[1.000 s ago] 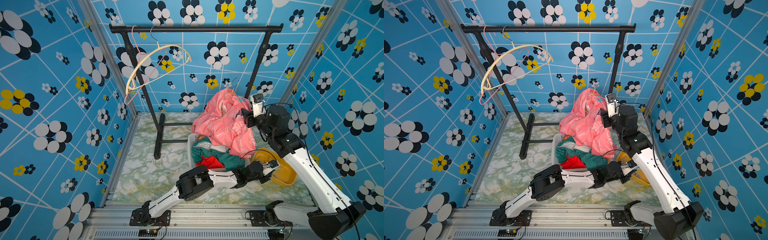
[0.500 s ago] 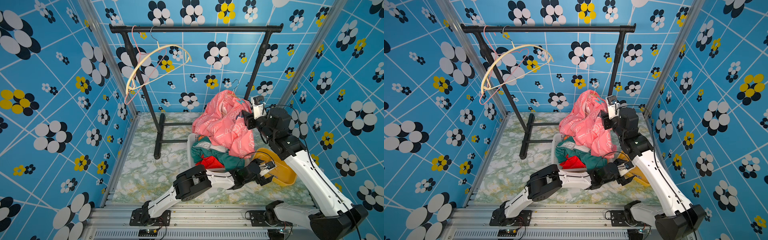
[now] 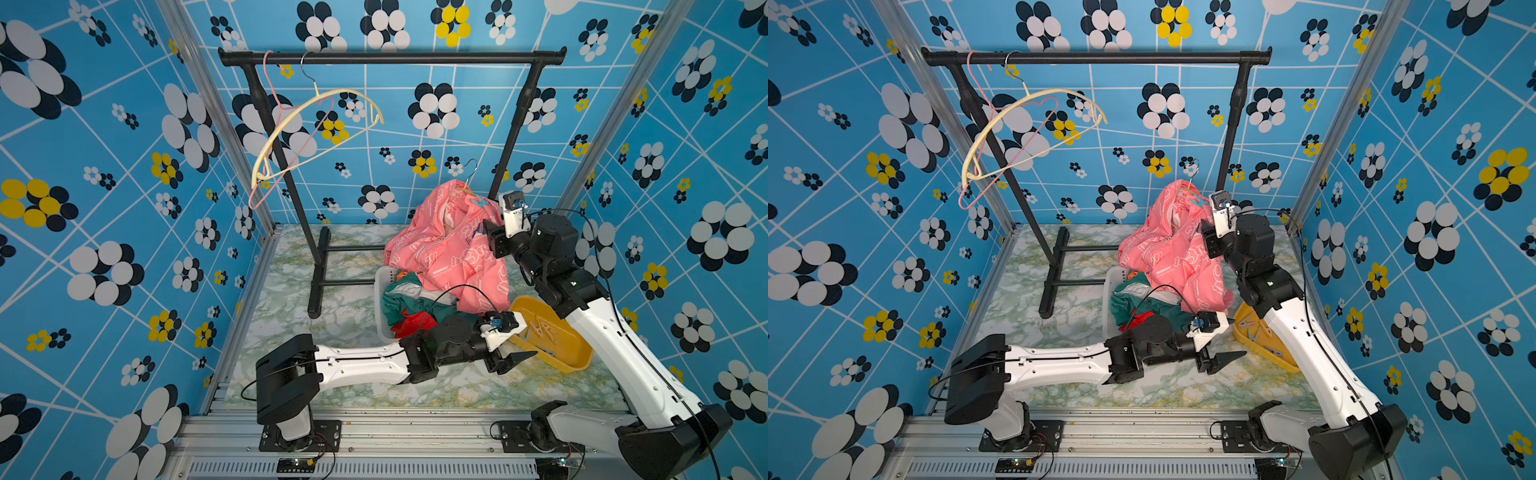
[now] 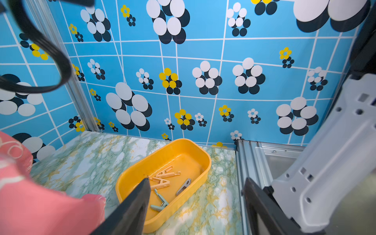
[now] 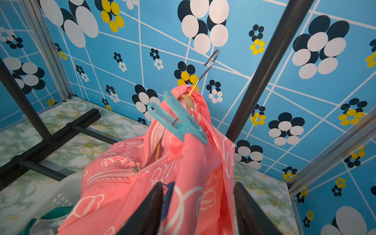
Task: Remove the clothespins securing jackets to the hanger
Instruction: Adjust the hanger.
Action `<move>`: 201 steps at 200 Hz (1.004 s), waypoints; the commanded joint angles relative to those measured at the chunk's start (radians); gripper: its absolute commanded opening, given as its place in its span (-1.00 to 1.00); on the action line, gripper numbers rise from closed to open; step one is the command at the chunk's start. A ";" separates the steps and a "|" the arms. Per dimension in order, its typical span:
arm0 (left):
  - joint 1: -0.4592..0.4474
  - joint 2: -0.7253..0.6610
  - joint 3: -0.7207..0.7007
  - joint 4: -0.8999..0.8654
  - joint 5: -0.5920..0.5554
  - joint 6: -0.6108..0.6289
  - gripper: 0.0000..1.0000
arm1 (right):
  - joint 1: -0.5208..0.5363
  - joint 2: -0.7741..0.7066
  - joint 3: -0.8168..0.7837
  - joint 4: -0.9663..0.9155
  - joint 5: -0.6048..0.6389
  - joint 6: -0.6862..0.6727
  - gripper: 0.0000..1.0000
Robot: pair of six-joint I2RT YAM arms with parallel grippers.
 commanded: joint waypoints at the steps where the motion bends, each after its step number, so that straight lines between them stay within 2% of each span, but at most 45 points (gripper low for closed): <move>1: 0.021 -0.101 -0.058 -0.121 -0.011 -0.035 0.46 | -0.002 -0.035 0.025 0.121 0.030 -0.032 -1.00; 20: 0.037 -0.187 -0.079 -0.229 -0.054 -0.010 0.45 | -0.002 -0.057 0.016 0.120 0.032 -0.043 -1.00; 51: 0.091 -0.304 -0.091 -0.350 -0.224 0.052 0.45 | -0.002 -0.092 -0.006 0.113 -0.006 -0.048 -1.00; 75: 0.233 -0.367 -0.075 -0.372 -0.177 0.016 0.46 | -0.002 -0.129 -0.031 0.090 -0.083 -0.059 -1.00; 90: 0.316 -0.376 -0.053 -0.362 -0.135 0.039 0.50 | -0.002 -0.156 -0.038 0.048 -0.155 -0.071 -1.00; 118: 0.392 -0.329 -0.029 -0.279 -0.094 0.206 0.44 | -0.002 -0.212 -0.050 -0.041 -0.294 -0.097 -1.00; 137: 0.417 -0.258 0.030 -0.249 -0.136 0.325 0.32 | -0.003 -0.252 -0.065 -0.068 -0.333 -0.096 -1.00; 157: 0.445 -0.169 0.098 -0.198 -0.204 0.442 0.29 | -0.002 -0.277 -0.073 -0.100 -0.355 -0.099 -1.00; 201: 0.501 0.000 0.237 -0.040 -0.264 0.518 0.15 | -0.002 -0.291 -0.082 -0.151 -0.373 -0.106 -1.00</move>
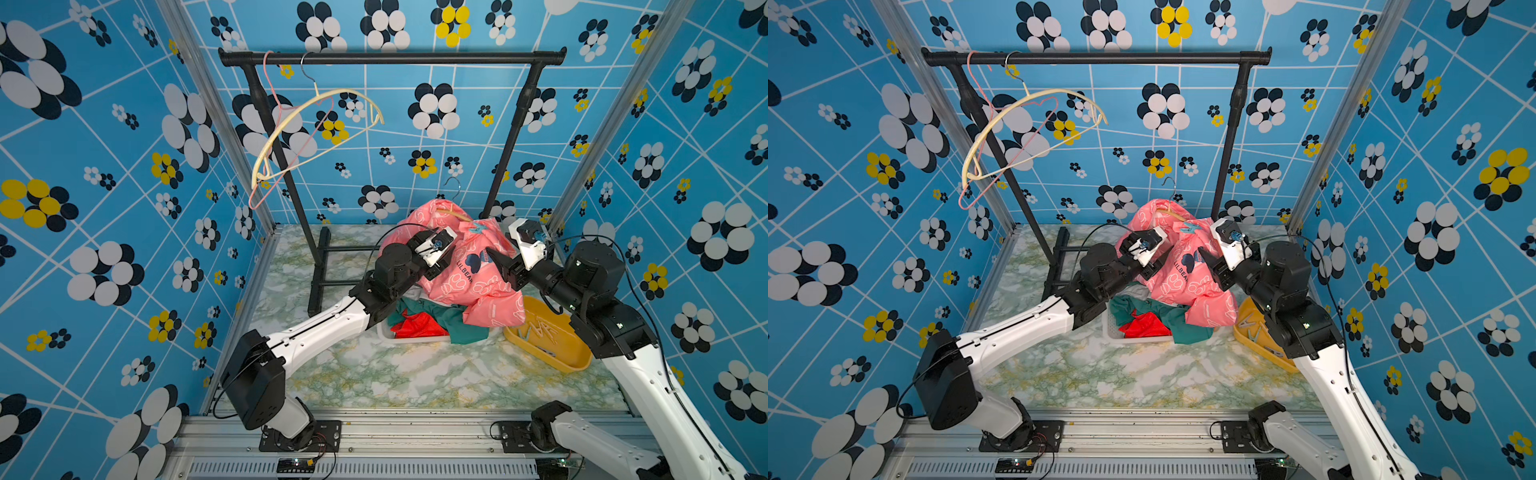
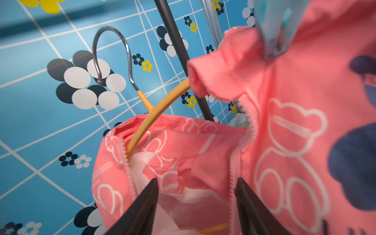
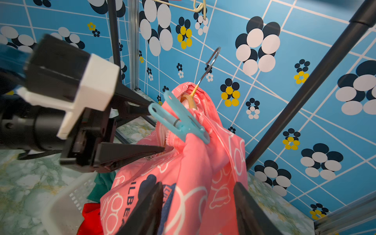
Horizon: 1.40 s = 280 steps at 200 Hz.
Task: Remove the clothespins securing jackets to the hanger
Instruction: Adjust the hanger.
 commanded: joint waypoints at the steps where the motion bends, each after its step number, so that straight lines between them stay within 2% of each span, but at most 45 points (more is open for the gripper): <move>1: 0.027 0.062 0.091 0.127 -0.063 0.095 0.14 | -0.002 -0.025 -0.001 0.017 -0.056 0.002 -1.00; 64: 0.064 0.192 0.206 0.178 -0.052 0.125 0.01 | -0.002 -0.029 -0.014 0.004 -0.085 -0.002 -1.00; 82: 0.064 0.209 0.223 0.174 -0.037 0.125 -0.11 | -0.002 -0.029 -0.011 0.001 -0.095 -0.002 -1.00; 85: 0.064 0.213 0.226 0.173 -0.035 0.125 -0.21 | -0.002 -0.030 -0.011 0.001 -0.095 -0.003 -1.00; 101: 0.067 0.222 0.228 0.175 -0.025 0.135 -0.34 | -0.002 -0.037 -0.011 -0.002 -0.100 -0.005 -1.00; 127: 0.067 0.218 0.218 0.183 -0.018 0.138 -0.68 | -0.002 -0.044 -0.017 -0.007 -0.093 -0.008 -1.00; 137: 0.069 0.213 0.213 0.184 -0.014 0.133 -0.76 | -0.003 -0.046 -0.022 -0.004 -0.077 -0.007 -0.74; 179: 0.071 0.194 0.216 0.150 -0.005 0.145 -0.74 | -0.001 -0.071 -0.021 0.028 -0.080 -0.016 0.10; 198: 0.071 0.184 0.221 0.119 0.009 0.153 -0.72 | -0.001 -0.087 0.001 0.038 -0.113 -0.034 0.22; 215: 0.072 0.175 0.238 0.071 0.018 0.165 -0.72 | 0.007 -0.089 0.015 0.065 -0.149 -0.058 0.41; 236: 0.071 0.173 0.273 -0.011 0.026 0.179 -0.72 | 0.048 -0.067 0.062 0.035 -0.157 -0.107 0.48; 280: 0.071 0.186 0.345 -0.137 0.043 0.207 -0.73 | 0.284 0.065 0.153 -0.089 0.082 -0.351 0.51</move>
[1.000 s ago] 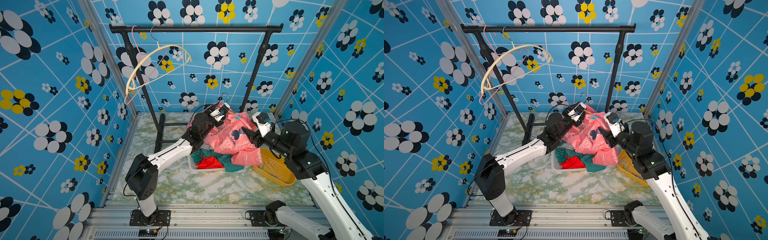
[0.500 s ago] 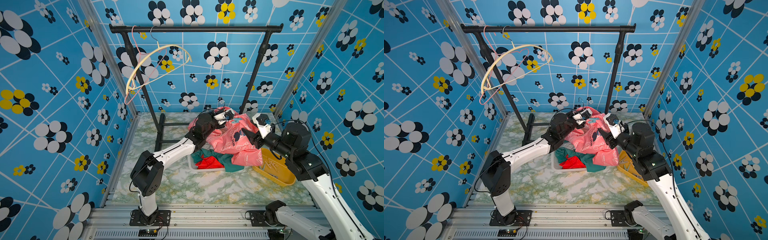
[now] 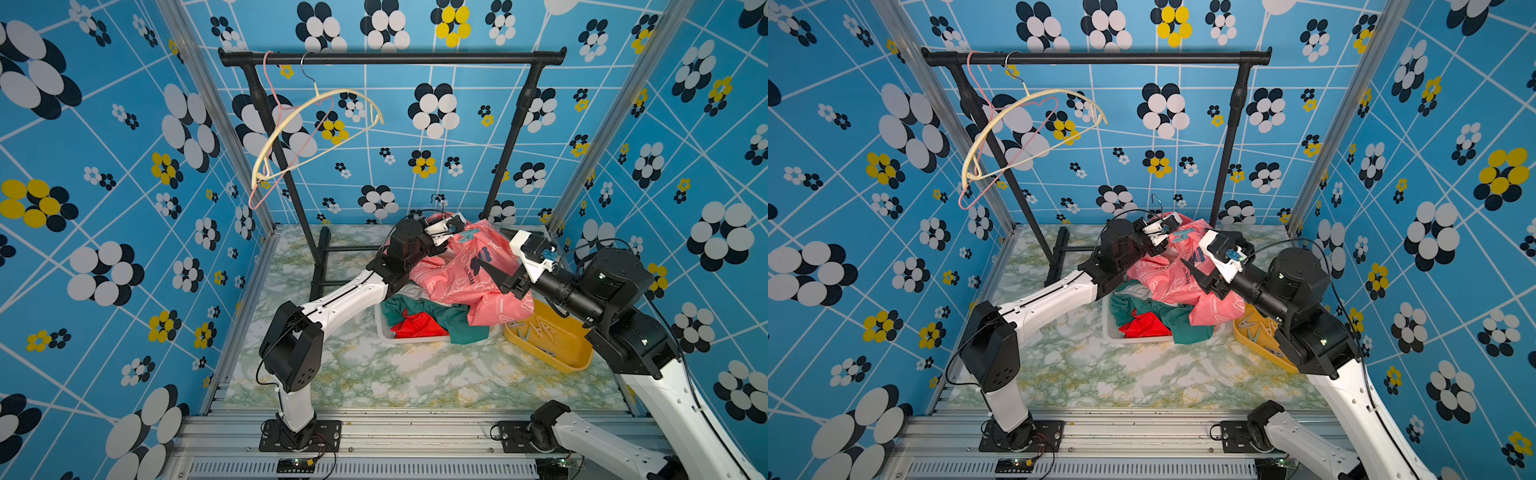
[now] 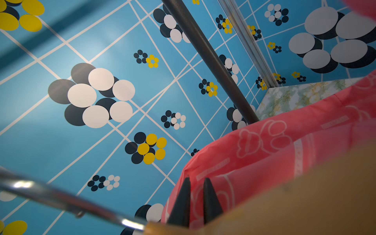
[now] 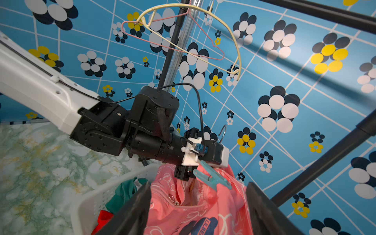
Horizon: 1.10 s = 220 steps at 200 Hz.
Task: Remove the clothespins securing jackets to the hanger
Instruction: Adjust the hanger, then remove the clothespin from the hanger.
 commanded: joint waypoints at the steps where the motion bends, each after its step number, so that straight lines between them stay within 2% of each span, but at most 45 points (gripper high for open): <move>1: -0.002 -0.048 0.083 -0.053 0.024 -0.039 -0.73 | 0.102 0.088 0.042 -0.087 0.148 -0.171 0.51; 23: -0.002 -0.058 0.117 -0.155 0.048 -0.002 -0.74 | 0.158 0.147 0.022 -0.041 0.295 -0.263 0.48; 46: -0.003 -0.068 0.131 -0.227 0.046 0.019 -0.74 | 0.164 0.148 -0.011 0.022 0.365 -0.304 0.44; 98: -0.003 -0.093 0.139 -0.315 0.057 0.029 -0.75 | 0.163 0.113 -0.085 0.135 0.417 -0.340 0.33; 130: -0.004 -0.107 0.132 -0.343 0.063 0.036 -0.75 | 0.161 0.097 -0.078 0.125 0.431 -0.331 0.30; 173: -0.012 -0.126 0.123 -0.356 0.080 0.036 -0.75 | 0.156 0.152 -0.031 0.069 0.424 -0.337 0.05; 220: -0.015 -0.133 0.122 -0.373 0.091 0.041 -0.75 | 0.155 0.184 -0.026 0.095 0.446 -0.365 -0.24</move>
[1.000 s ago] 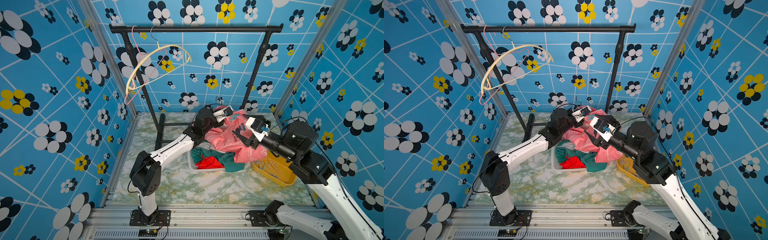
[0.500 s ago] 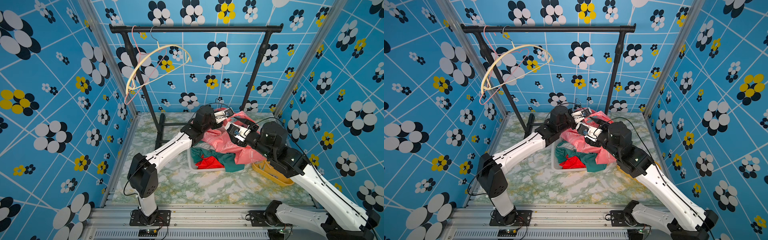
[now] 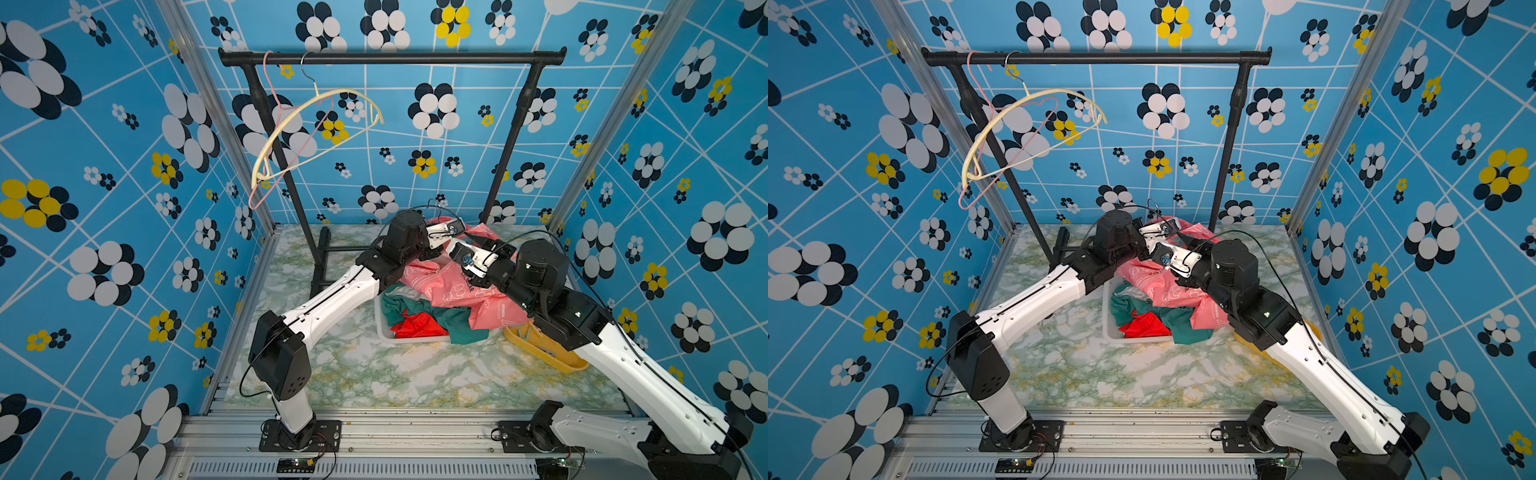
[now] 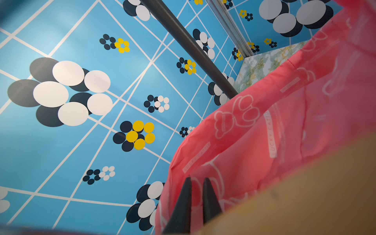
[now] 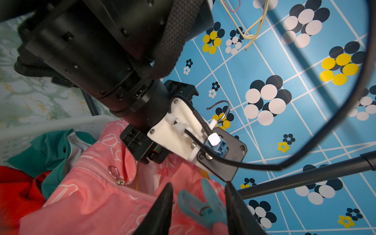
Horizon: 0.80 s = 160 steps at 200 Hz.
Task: Remove the clothespins securing jackets to the hanger
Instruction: Remove the clothespin from the hanger.
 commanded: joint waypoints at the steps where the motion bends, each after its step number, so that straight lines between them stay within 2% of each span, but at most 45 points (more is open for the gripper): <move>1: -0.015 -0.057 0.031 0.014 0.058 -0.040 -0.75 | -0.003 0.010 0.026 0.003 0.023 -0.010 -0.24; 42: -0.020 -0.057 0.038 -0.007 0.070 -0.038 -0.75 | -0.005 0.024 0.028 0.011 0.040 -0.041 -0.41; 65: -0.021 -0.052 0.057 -0.035 0.075 -0.035 -0.75 | -0.006 0.041 0.040 -0.009 0.041 -0.060 -0.67; 88: -0.020 -0.040 0.077 -0.058 0.070 -0.029 -0.74 | -0.007 0.055 0.047 -0.019 0.053 -0.080 -0.82; 160: -0.016 0.050 0.158 -0.076 0.021 -0.009 -0.75 | -0.043 0.011 0.008 0.047 0.086 -0.065 -0.93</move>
